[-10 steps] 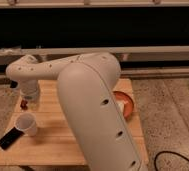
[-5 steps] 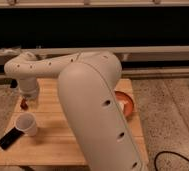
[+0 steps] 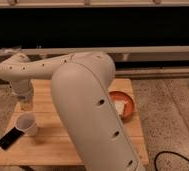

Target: Pick up the ceramic cup

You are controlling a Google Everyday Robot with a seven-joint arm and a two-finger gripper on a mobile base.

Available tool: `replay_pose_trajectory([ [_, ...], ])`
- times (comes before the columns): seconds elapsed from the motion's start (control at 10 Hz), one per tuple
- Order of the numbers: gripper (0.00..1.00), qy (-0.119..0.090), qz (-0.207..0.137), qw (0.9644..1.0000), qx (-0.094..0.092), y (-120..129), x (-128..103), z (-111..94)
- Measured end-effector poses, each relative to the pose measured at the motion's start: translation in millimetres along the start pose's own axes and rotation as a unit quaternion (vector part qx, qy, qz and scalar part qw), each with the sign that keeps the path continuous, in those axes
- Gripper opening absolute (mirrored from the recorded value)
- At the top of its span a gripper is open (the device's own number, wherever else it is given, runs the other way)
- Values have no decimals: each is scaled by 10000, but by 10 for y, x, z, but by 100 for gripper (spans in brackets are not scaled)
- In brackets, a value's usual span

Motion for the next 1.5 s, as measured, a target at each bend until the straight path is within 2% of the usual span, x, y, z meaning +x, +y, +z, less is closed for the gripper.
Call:
replay_pose_trajectory([
  [0.1, 76, -6, -55, 10000, 11, 7, -46, -5],
  [0.2, 79, -12, -113, 9999, 12, 25, -99, -4],
  [0.3, 80, -24, -205, 9998, 6, 59, -184, 0],
  [0.9, 80, 80, -447, 9990, 3, 116, -332, 84],
  [1.5, 80, 319, -536, 9980, -30, 52, -372, 400],
])
